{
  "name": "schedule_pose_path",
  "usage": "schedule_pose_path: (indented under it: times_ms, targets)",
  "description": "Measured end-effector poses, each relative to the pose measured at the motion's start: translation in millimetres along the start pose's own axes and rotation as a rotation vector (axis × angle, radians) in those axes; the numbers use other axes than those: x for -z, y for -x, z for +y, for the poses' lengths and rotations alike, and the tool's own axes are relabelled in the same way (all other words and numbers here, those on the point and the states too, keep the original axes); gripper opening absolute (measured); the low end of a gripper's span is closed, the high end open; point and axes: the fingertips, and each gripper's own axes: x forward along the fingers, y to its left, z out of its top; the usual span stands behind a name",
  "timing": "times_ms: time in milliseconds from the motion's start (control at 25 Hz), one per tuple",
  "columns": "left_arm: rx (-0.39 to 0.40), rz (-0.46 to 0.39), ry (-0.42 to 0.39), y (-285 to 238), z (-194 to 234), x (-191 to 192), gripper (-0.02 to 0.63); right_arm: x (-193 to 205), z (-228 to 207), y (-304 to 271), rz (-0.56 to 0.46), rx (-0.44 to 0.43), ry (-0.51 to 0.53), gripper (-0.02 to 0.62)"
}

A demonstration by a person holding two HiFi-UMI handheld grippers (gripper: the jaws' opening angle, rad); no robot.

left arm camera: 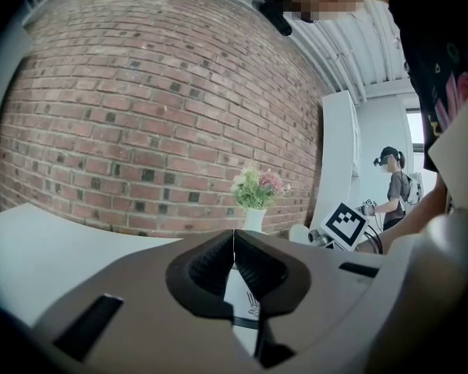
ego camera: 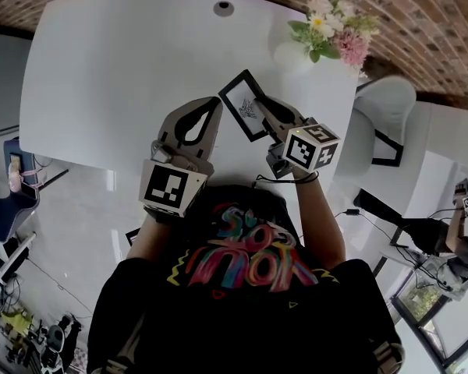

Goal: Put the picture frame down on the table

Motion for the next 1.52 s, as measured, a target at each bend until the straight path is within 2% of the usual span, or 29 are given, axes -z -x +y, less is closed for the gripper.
schedule_pose_path:
  times_ms: [120,320,960,1240,1520]
  targets:
    - [0.002,0.054,-0.014,-4.1,2.0,15.3,0.025,6.0,-11.1,-4.3,0.005,0.005,-0.038,0.086]
    - [-0.006,0.097,-0.015,-11.0,5.7,33.6,0.025,15.3,-19.3,-12.0,0.018,-0.010,-0.080,0.086]
    - [-0.028,0.147,0.004,-6.8,13.0,59.5,0.025,49.3,-32.8,-30.8,0.062,-0.084,-0.201,0.089]
    - [-0.013,0.152,0.009,-5.9,10.7,60.4,0.025,56.1,-40.9,-31.4,0.079,-0.046,-0.185,0.094]
    - [-0.003,0.157,0.015,-5.8,7.0,62.3,0.025,58.7,-42.3,-34.7,0.074,-0.028,-0.161,0.197]
